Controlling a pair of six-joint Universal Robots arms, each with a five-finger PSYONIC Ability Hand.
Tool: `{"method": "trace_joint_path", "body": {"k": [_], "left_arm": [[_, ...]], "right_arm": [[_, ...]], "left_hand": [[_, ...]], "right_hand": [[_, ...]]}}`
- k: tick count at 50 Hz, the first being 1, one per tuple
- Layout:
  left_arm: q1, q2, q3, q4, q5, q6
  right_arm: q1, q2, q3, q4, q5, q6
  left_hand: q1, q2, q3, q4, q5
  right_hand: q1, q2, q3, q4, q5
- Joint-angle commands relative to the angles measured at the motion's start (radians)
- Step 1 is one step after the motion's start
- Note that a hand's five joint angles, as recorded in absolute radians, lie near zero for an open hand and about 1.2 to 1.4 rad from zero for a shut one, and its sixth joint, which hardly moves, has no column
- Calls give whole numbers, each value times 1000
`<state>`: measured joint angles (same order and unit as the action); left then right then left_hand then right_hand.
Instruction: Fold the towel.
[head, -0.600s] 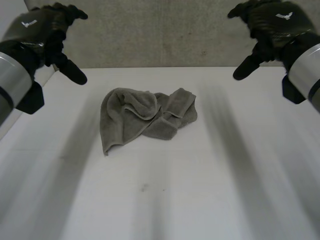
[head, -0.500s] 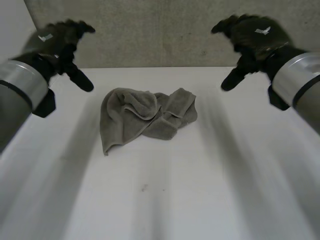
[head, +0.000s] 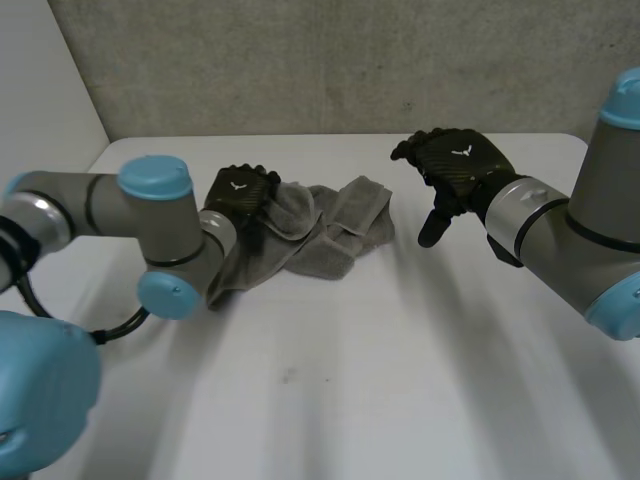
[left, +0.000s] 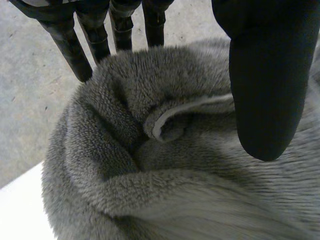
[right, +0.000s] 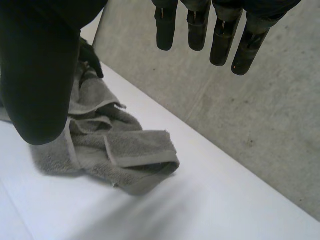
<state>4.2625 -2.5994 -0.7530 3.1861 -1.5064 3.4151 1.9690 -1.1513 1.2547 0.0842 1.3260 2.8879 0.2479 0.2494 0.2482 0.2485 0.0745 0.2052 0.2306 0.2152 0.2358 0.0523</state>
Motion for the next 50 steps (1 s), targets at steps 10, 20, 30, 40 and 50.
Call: {"method": "trace_joint_path", "body": {"k": [10, 20, 30, 40, 50], "left_arm": [[-47, -121, 248, -14, -29, 32], [-87, 331, -110, -46, -60, 24], [-156, 835, -558, -43, -57, 21], [-227, 1180, -786, -25, -60, -20], [-239, 1283, -874, -22, -61, -120]], "right_arm": [[11, 91, -6, -3, 15, -65], [11, 179, -67, 3, 15, 31], [4, 231, -167, -38, -130, 360], [103, 406, -256, -60, -257, 447], [175, 423, -277, -58, -271, 453]], "left_hand": [[1148, 1147, 1148, 1148, 1147], [1148, 1147, 1148, 1148, 1147], [1148, 1147, 1148, 1148, 1147], [1148, 1147, 1148, 1148, 1147], [1148, 1147, 1148, 1148, 1147]], "right_hand": [[-31, -56, -41, -61, -52], [-31, -56, -41, -61, -52], [-31, -56, -41, -61, -52], [-31, -56, -41, -61, -52], [605, 580, 595, 574, 583]]}}
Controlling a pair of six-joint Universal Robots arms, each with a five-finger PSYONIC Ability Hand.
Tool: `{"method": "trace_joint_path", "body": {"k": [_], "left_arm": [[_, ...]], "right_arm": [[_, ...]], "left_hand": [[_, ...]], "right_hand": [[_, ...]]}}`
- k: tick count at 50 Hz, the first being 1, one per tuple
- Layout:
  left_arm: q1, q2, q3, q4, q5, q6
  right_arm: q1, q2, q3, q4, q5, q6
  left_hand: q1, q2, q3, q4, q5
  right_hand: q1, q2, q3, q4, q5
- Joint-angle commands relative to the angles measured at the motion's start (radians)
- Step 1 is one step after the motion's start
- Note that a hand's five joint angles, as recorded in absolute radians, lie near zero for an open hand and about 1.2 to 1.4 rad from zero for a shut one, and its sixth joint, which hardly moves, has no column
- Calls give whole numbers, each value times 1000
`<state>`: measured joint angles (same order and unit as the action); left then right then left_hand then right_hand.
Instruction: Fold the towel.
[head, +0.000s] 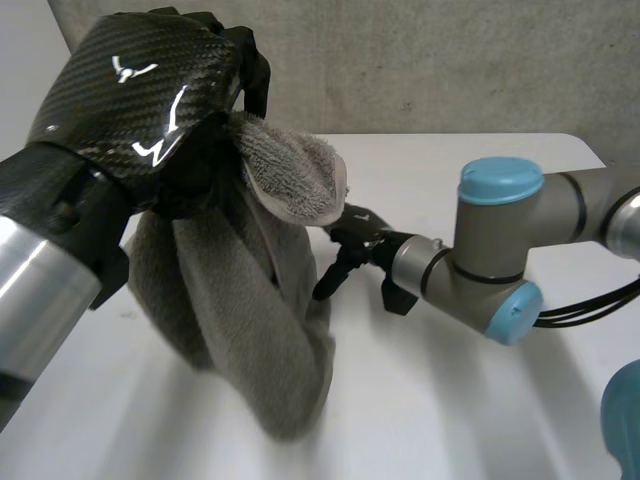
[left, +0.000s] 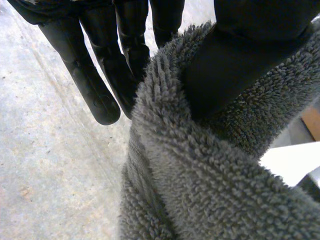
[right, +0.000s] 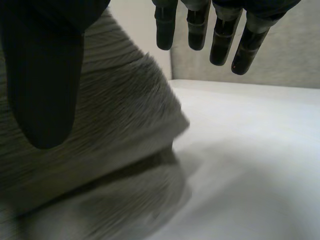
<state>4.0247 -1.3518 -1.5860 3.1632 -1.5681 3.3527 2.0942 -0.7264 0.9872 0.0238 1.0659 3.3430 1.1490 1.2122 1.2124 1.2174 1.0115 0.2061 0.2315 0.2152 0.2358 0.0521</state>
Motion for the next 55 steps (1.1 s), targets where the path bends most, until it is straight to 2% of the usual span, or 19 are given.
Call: {"method": "trace_joint_path", "body": {"k": [1, 2, 3, 7, 13, 14, 15, 17, 20, 28, 31, 34, 36, 39, 44, 48, 52, 54, 55], "left_arm": [[2, 30, -42, 3, 2, -58], [2, 30, -42, 3, 2, -58], [10, 23, -42, 11, 0, -56], [30, 16, -32, 35, 0, -53], [121, -52, 26, 124, 2, -53], [135, -73, 47, 141, 2, -56], [135, -73, 47, 141, 2, -56], [145, -116, 83, 167, -3, -61], [146, -135, 90, 176, -6, -64], [152, -239, 18, 205, -7, -131], [162, -319, -23, 230, -9, -200], [165, -405, -65, 239, -10, -279], [165, -495, -84, 230, -16, -343], [163, -540, -86, 225, -18, -363], [165, -638, -84, 190, -36, -368], [180, -641, -75, 162, -50, -366], [203, -612, -72, 140, -50, -365], [203, -577, -75, 136, -47, -362], [200, -537, -80, 136, -44, -352]], "right_arm": [[55, -20, -12, 4, -14, -3], [55, -21, -12, 4, -14, -3], [55, -40, -12, 7, -14, -3], [53, -90, -5, 10, -9, -2], [-16, -222, 19, 1, 46, -19], [-44, -261, 25, -1, 96, -29], [-45, -262, 25, -1, 97, -30], [-92, -358, 43, -13, 208, -89], [-124, -456, 70, -19, 267, -182], [-125, -573, 162, 4, 241, -399], [-123, -600, 195, 48, 243, -489], [-121, -601, 214, 70, 244, -545], [-117, -591, 258, 113, 250, -667], [-111, -518, 295, 151, 258, -775], [-102, -385, 318, 203, 285, -870], [-106, -334, 326, 209, 319, -886], [-115, -321, 330, 203, 344, -884], [-117, -326, 329, 202, 344, -876], [-120, -334, 329, 202, 344, -873]], "left_hand": [[247, 184, 184, 179, 210], [247, 184, 184, 179, 210], [247, 184, 184, 179, 210], [247, 184, 184, 179, 210], [247, 184, 184, 179, 210], [247, 184, 184, 179, 210], [247, 184, 184, 179, 210], [247, 184, 184, 179, 210], [247, 184, 184, 179, 210], [247, 184, 184, 179, 210], [247, 184, 184, 179, 210], [107, 44, 43, 38, 70], [-145, -208, -208, -213, -182], [-225, -288, -288, -293, -262], [-509, -572, -573, -578, -546], [-580, -643, -644, -649, -617], [-859, -922, -922, -927, -896], [-862, -925, -926, -930, -899], [-868, -931, -931, -936, -905]], "right_hand": [[956, 930, 947, 926, 935], [959, 934, 950, 930, 939], [1188, 1162, 1179, 1158, 1167], [1190, 1165, 1181, 1160, 1170], [1190, 1165, 1181, 1160, 1170], [1190, 1165, 1181, 1160, 1170], [1190, 1165, 1181, 1160, 1170], [1190, 1165, 1181, 1160, 1170], [1190, 1165, 1181, 1160, 1170], [1190, 1165, 1181, 1160, 1170], [1190, 1165, 1181, 1160, 1170], [1190, 1165, 1181, 1160, 1170], [1190, 1165, 1181, 1160, 1170], [1190, 1165, 1181, 1160, 1170], [1190, 1165, 1181, 1160, 1170], [1190, 1165, 1181, 1160, 1170], [1190, 1165, 1181, 1160, 1170], [1190, 1165, 1181, 1160, 1170], [918, 893, 909, 888, 897]]}}
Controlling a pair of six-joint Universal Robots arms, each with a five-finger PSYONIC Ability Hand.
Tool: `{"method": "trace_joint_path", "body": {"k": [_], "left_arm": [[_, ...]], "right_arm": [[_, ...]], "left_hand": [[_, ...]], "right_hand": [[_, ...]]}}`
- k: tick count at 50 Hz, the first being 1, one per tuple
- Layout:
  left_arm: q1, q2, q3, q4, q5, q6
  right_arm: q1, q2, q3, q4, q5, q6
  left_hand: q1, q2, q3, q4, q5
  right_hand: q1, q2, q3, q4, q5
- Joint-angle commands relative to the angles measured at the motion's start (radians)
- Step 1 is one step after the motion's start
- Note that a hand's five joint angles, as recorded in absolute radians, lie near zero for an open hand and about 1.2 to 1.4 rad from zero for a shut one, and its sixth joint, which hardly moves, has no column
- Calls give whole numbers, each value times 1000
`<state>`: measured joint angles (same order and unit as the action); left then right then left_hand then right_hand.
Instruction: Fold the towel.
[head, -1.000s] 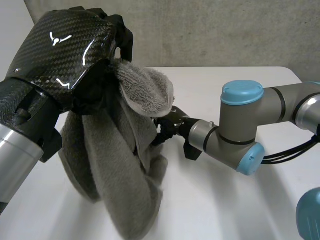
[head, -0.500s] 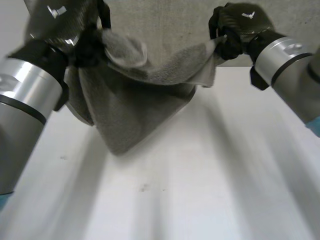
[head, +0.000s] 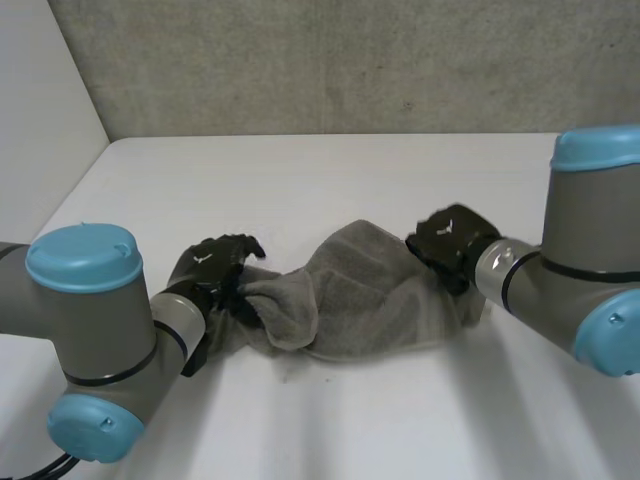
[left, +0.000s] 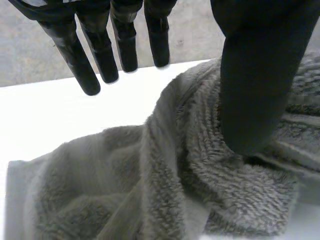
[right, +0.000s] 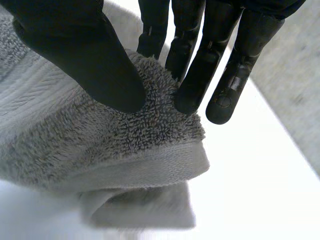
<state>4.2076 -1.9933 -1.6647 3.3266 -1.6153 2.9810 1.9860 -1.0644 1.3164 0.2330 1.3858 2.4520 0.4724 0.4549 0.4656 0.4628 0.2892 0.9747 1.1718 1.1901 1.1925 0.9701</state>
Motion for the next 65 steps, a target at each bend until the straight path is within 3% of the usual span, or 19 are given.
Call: {"method": "trace_joint_path", "body": {"k": [1, 2, 3, 8, 14, 19, 28, 33, 38, 47, 52, 55, 57, 58, 60, 65], "left_arm": [[17, 105, -1, -27, 3, 19], [9, 137, -6, -27, 6, 32], [9, 137, -6, -27, 6, 32], [-55, 254, -18, -19, 6, 137], [-113, 264, -40, -18, 12, 262], [-196, 235, -67, -19, 102, 510], [-204, 78, -31, -16, 198, 785], [-201, 19, 14, -16, 219, 848], [-202, -82, 86, -33, 279, 918], [-193, -157, 178, -119, 275, 1021], [-182, -159, 207, -179, 272, 1030], [-182, -147, 212, -174, 273, 1027], [-182, -142, 217, -173, 273, 1029], [-182, -139, 229, -171, 270, 1029], [-176, -119, 267, -173, 247, 1021], [-124, -98, 374, -164, 190, 995]], "right_arm": [[-12, 4, 0, -8, 24, 18], [-13, -3, 0, -12, 27, 18], [-13, -17, 4, -20, 29, 19], [-27, -77, 44, -58, 30, 36], [-58, -185, 159, -83, 16, 71], [-84, -291, 283, -100, -14, 61], [-140, -410, 493, -119, -97, 56], [-171, -411, 567, -146, -133, 56], [-182, -394, 626, -201, -163, 59], [-168, -286, 650, -302, -174, 102], [-144, -211, 623, -369, -171, 137], [-121, -146, 580, -429, -157, 134], [-115, -95, 523, -495, -108, 124], [-115, -95, 523, -495, -108, 124], [-113, -46, 433, -529, -42, 98], [-105, 4, 263, -500, 16, 7]], "left_hand": [[-191, -174, -185, -182, -183], [-194, -177, -188, -185, -186], [-194, -177, -188, -185, -186], [-203, -186, -196, -193, -194], [-191, -174, -185, -182, -183], [-183, -165, -176, -173, -174], [-65, -48, -58, -56, -57], [-33, -15, -26, -23, -24], [187, 204, 194, 197, 196], [510, 528, 517, 520, 519], [922, 940, 929, 932, 931], [924, 941, 931, 933, 933], [924, 941, 931, 933, 933], [924, 941, 931, 933, 933], [924, 941, 931, 933, 933], [924, 941, 931, 933, 933]], "right_hand": [[147, -50, -69, -71, -23], [-220, -417, -435, -437, -390], [-441, -638, -657, -659, -611], [-736, -933, -952, -954, -906], [-758, -955, -973, -975, -928], [-755, -952, -970, -973, -925], [-749, -946, -964, -967, -919], [-737, -934, -952, -955, -907], [-734, -931, -949, -952, -904], [-725, -922, -941, -943, -895], [-734, -931, -949, -952, -904], [-690, -887, -905, -908, -860], [-305, -502, -521, -523, -475], [-303, -500, -518, -520, -473], [401, 204, 186, 183, 231], [422, 224, 206, 204, 252]]}}
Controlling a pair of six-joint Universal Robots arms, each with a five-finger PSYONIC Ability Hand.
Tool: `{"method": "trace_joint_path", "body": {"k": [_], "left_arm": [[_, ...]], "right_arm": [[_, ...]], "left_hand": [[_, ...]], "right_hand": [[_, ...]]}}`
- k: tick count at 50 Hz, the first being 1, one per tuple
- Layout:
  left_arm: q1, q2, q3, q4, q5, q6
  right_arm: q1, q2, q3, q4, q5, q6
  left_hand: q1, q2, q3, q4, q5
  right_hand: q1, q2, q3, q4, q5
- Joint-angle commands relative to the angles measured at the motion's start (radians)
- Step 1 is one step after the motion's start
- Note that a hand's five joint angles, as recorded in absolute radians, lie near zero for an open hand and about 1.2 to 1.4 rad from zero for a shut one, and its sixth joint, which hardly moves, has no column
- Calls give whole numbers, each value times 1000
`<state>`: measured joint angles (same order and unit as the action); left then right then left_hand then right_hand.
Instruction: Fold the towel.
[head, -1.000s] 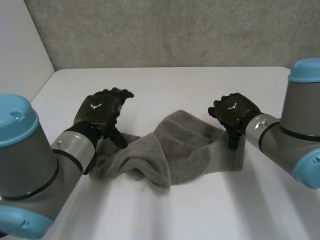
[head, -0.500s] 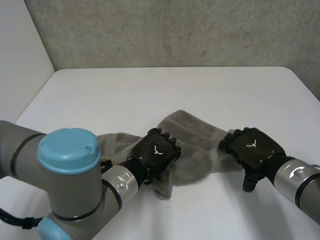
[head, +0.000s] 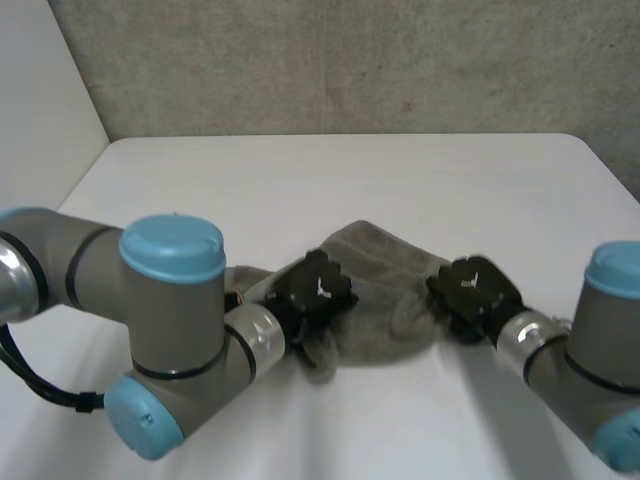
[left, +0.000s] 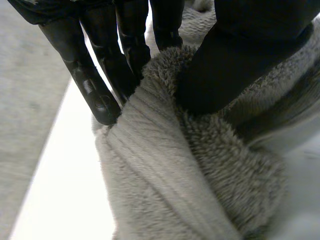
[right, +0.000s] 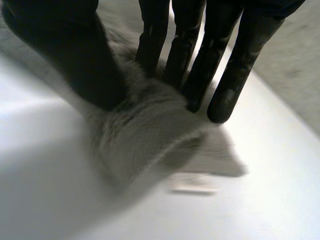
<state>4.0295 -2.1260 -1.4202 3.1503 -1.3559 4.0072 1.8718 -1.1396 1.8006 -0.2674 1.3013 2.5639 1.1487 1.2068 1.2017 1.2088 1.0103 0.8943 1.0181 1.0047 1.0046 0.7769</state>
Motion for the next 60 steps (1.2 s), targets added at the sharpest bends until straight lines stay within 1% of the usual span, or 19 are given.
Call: {"method": "trace_joint_path", "body": {"k": [1, 3, 6, 8, 9, 11, 12, 15, 19, 27, 37, 39, 40, 41, 42, 44, 48, 53, 60], "left_arm": [[54, 35, 130, 13, -69, -31], [113, 34, 273, 39, -110, -78], [140, 32, 365, 57, -144, -123], [176, 17, 545, 98, -242, -257], [177, 17, 546, 99, -242, -258], [207, 14, 650, 157, -334, -425], [207, 14, 650, 157, -334, -425], [223, 27, 650, 197, -368, -561], [215, 75, 507, 195, -367, -671], [227, 120, 112, 234, -367, -682], [227, 57, -176, 261, -365, -680], [218, 58, -224, 246, -368, -680], [218, 58, -224, 246, -368, -680], [217, 70, -253, 228, -367, -679], [217, 70, -253, 228, -367, -678], [215, 128, -282, 171, -365, -674], [200, 198, -284, 103, -356, -672], [180, 305, -264, 66, -299, -669], [184, 347, -221, 66, -138, -605]], "right_arm": [[9, 80, -222, 0, 101, -105], [18, 64, -381, 13, 115, -146], [18, 19, -536, -15, 140, -104], [20, 0, -599, -63, 171, -55], [18, -15, -637, -135, 196, 0], [17, -26, -659, -215, 211, 48], [16, -26, -659, -216, 211, 48], [10, -51, -668, -279, 217, 114], [18, -40, -662, -135, 199, 128], [12, 26, -587, 156, 72, 122], [-7, 136, -460, 321, 50, 36], [-19, 153, -423, 347, 47, 18], [-19, 153, -423, 347, 47, 18], [-25, 153, -402, 350, 44, 16], [-33, 149, -385, 350, 42, 15], [-42, 140, -368, 347, 42, 15], [-60, 116, -343, 344, 35, 13], [-103, 90, -297, 320, -13, 13], [-122, 95, -277, 290, -24, 13]], "left_hand": [[248, 189, 195, 187, 211], [248, 189, 195, 187, 211], [248, 189, 195, 187, 211], [248, 189, 195, 187, 211], [248, 189, 195, 187, 211], [248, 189, 195, 187, 211], [248, 189, 195, 187, 211], [248, 189, 195, 187, 211], [248, 189, 195, 187, 211], [248, 189, 195, 187, 211], [242, 184, 189, 182, 206], [41, -17, -12, -19, 5], [40, -19, -13, -21, 3], [-120, -178, -173, -180, -156], [-122, -180, -175, -182, -158], [-414, -472, -467, -474, -450], [-548, -606, -601, -608, -584], [-630, -688, -683, -690, -666], [-609, -667, -662, -669, -645]], "right_hand": [[502, 378, 392, 392, 445], [502, 378, 392, 392, 445], [502, 378, 392, 392, 445], [502, 378, 392, 392, 445], [502, 378, 392, 392, 445], [502, 378, 392, 392, 445], [502, 378, 392, 392, 445], [502, 378, 392, 392, 445], [502, 378, 392, 392, 445], [502, 378, 392, 392, 445], [502, 378, 392, 392, 445], [502, 378, 392, 392, 445], [502, 378, 392, 392, 445], [502, 378, 392, 392, 445], [502, 378, 392, 392, 445], [502, 378, 392, 392, 445], [502, 378, 392, 392, 445], [502, 378, 392, 392, 445], [502, 378, 392, 392, 445]]}}
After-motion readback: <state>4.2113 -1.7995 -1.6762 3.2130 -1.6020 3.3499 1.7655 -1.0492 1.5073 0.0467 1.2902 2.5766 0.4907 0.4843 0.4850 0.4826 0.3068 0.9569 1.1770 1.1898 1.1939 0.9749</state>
